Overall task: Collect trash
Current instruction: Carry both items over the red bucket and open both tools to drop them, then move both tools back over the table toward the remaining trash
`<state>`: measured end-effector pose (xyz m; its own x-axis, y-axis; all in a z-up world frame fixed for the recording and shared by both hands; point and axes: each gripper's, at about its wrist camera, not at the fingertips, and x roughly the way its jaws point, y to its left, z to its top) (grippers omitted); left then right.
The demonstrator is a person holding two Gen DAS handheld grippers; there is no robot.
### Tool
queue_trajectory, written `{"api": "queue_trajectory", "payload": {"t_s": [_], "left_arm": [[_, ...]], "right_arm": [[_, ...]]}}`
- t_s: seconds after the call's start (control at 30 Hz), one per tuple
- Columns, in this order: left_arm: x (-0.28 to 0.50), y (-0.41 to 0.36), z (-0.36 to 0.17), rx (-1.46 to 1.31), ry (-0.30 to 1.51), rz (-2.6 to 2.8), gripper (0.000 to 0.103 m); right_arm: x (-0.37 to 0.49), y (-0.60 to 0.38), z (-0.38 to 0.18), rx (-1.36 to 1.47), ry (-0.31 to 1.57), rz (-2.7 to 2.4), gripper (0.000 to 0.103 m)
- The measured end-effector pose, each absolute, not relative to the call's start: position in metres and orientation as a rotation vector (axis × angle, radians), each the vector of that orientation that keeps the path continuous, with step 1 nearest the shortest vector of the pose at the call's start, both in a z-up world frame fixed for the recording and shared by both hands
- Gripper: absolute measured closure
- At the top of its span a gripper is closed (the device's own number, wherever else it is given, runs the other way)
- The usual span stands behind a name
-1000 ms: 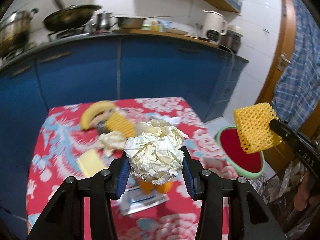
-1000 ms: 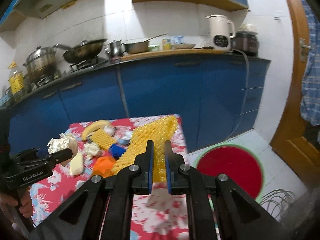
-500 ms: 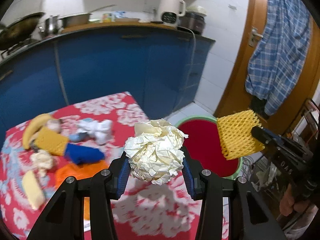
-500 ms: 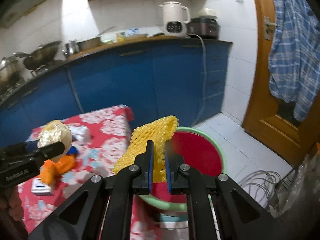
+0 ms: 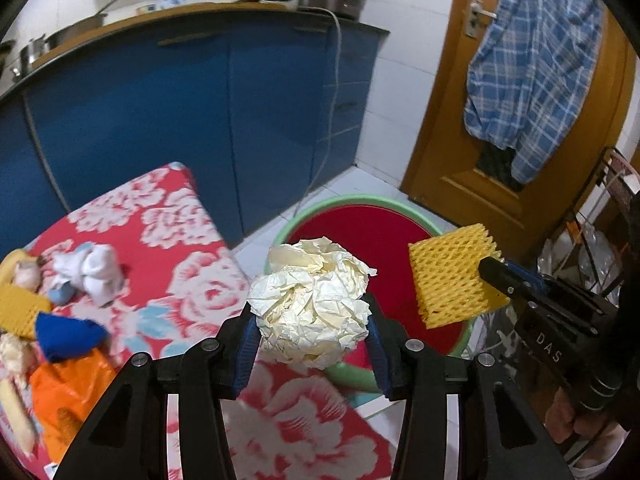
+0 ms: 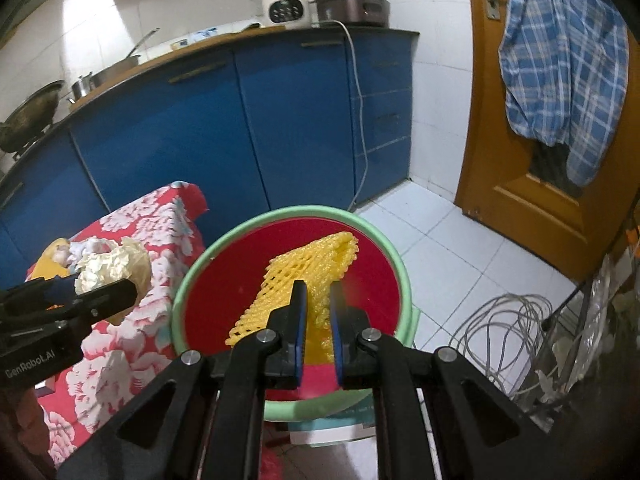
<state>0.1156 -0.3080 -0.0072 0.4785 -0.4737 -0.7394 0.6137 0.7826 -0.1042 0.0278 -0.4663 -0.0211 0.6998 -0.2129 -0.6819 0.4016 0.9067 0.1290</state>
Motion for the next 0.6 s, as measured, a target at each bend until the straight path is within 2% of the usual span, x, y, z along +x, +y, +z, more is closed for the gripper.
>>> {"api": "queue_trajectory", "payload": {"t_s": [0.1, 0.27, 0.4, 0.6], "left_arm": [[0.116, -0.318, -0.012, 0.207, 0.846, -0.678, 0.049], [0.118, -0.324, -0.016, 0.217, 0.85, -0.677, 0.032], [0.12, -0.318, -0.016, 0.2, 0.859, -0.66, 0.032], [0.122, -0.302, -0.014, 0.173, 0.866, -0.631, 0.032]], "right_arm": [[0.027, -0.471, -0.026, 0.298, 0.724, -0.358, 0.087], [0.026, -0.475, -0.028, 0.324, 0.721, -0.359, 0.084], [0.025, -0.473, -0.025, 0.325, 0.702, -0.356, 0.073], [0.022, -0.469, -0.019, 0.339, 0.693, -0.342, 0.072]]}}
